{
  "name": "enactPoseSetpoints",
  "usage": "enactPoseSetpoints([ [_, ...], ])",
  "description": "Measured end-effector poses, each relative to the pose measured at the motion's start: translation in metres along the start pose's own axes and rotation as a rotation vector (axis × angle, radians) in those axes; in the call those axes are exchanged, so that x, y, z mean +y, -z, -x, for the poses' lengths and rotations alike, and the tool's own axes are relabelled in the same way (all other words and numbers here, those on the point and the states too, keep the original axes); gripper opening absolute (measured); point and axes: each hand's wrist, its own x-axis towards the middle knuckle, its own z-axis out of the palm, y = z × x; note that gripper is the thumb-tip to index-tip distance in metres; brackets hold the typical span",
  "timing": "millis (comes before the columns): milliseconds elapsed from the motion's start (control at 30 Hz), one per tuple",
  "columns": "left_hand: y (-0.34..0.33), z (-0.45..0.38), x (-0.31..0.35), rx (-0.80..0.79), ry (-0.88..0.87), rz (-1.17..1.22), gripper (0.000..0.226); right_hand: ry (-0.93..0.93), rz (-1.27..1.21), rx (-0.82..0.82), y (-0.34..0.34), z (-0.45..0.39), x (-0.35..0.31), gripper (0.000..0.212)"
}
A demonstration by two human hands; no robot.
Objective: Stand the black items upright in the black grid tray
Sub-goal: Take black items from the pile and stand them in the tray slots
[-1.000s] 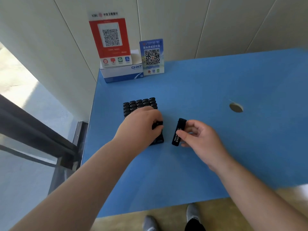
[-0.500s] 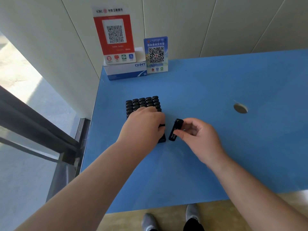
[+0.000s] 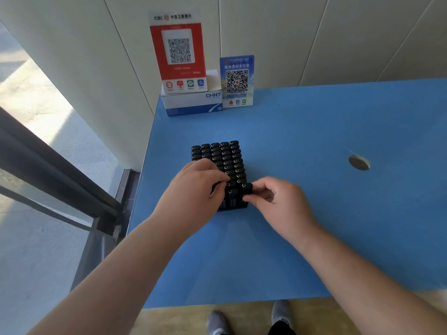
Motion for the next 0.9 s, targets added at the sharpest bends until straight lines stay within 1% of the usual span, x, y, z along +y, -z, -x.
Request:
enactPoseSetpoints([
  [100,0.000,0.003,-0.002,0.007,0.004,0.011,0.020,0.010,0.042,-0.022,-0.001,0.000,0.000,0.020],
  [267,0.000,0.008,-0.005,0.023,-0.011,-0.009,0.023,-0.008,0.134,-0.030,-0.002,-0.001,0.000,0.024],
  [333,-0.002,0.011,-0.008,0.033,0.010,-0.024,0.026,-0.012,0.163,-0.024,-0.004,-0.001,-0.001,0.021],
  [400,-0.003,0.017,-0.011,0.048,0.042,-0.026,0.037,-0.029,0.187,-0.022,-0.004,-0.001,0.000,0.015],
  [467,-0.005,0.025,-0.014,0.066,0.092,0.012,0.056,-0.054,0.198,-0.035,-0.002,0.000,0.004,0.009],
  [500,-0.007,0.029,-0.017,0.074,0.129,0.044,0.066,-0.070,0.196,-0.048,-0.002,0.002,0.007,0.014],
  [567,-0.013,0.037,-0.023,0.063,0.241,0.135,0.085,-0.112,0.193,-0.076,-0.003,0.004,0.013,0.040],
  [633,-0.023,0.043,-0.034,-0.005,0.374,0.247,0.105,-0.129,0.196,-0.090,-0.006,0.006,0.015,0.063],
  [667,-0.029,0.045,-0.039,-0.040,0.420,0.291,0.113,-0.126,0.184,-0.090,-0.009,0.007,0.016,0.069],
  [700,-0.034,0.046,-0.044,-0.071,0.445,0.310,0.117,-0.115,0.163,-0.089,-0.012,0.007,0.015,0.070],
  [767,-0.042,0.046,-0.051,-0.110,0.462,0.294,0.117,-0.084,0.129,-0.090,-0.019,0.006,0.013,0.064],
  [833,-0.046,0.045,-0.054,-0.099,0.459,0.277,0.109,-0.063,0.125,-0.065,-0.027,0.003,0.010,0.058],
  [900,-0.048,0.043,-0.055,-0.069,0.420,0.258,0.100,-0.054,0.144,-0.027,-0.033,0.000,0.008,0.052],
])
